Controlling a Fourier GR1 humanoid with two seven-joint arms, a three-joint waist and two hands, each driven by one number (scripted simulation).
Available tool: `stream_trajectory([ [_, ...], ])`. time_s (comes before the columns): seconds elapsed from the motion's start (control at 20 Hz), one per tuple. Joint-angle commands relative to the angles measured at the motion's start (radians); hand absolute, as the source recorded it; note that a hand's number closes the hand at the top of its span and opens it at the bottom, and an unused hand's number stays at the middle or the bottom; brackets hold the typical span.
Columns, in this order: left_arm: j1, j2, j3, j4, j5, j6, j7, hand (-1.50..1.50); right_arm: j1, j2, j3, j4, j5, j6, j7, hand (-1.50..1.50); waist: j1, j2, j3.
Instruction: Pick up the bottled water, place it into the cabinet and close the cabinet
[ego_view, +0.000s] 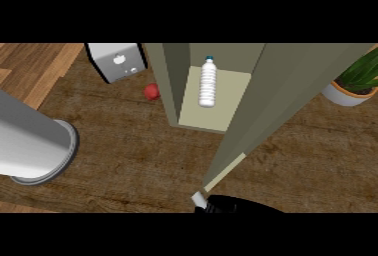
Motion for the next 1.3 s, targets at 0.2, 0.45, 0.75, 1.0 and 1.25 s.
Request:
stream_trajectory([
  [0.2,0.047,-0.023,0.079,0.083,0.015,-0.095,-0.048,-1.50,-0.461,0.139,0.000,0.260,-0.222,-0.150,0.084,1.50,-0.047,0.008,0.009],
  [0.45,0.162,-0.041,0.155,0.074,0.010,-0.165,-0.063,-1.50,-0.538,0.141,-0.085,0.455,-0.334,-0.209,0.062,1.50,-0.078,0.005,0.013],
  [0.75,0.208,-0.076,0.244,0.106,0.030,-0.229,-0.036,-1.50,-0.561,0.141,-0.147,0.634,-0.392,-0.137,0.028,1.50,-0.108,0.006,0.014],
  [1.0,0.295,-0.139,0.306,0.066,0.000,-0.316,-0.026,-1.50,-0.524,0.107,-0.230,0.714,-0.374,-0.043,-0.002,1.50,-0.112,0.004,0.014],
  [1.25,0.249,-0.171,0.312,0.039,0.004,-0.274,0.045,-1.50,-0.575,0.098,-0.326,0.895,-0.331,0.021,-0.080,1.50,-0.119,0.009,0.014],
])
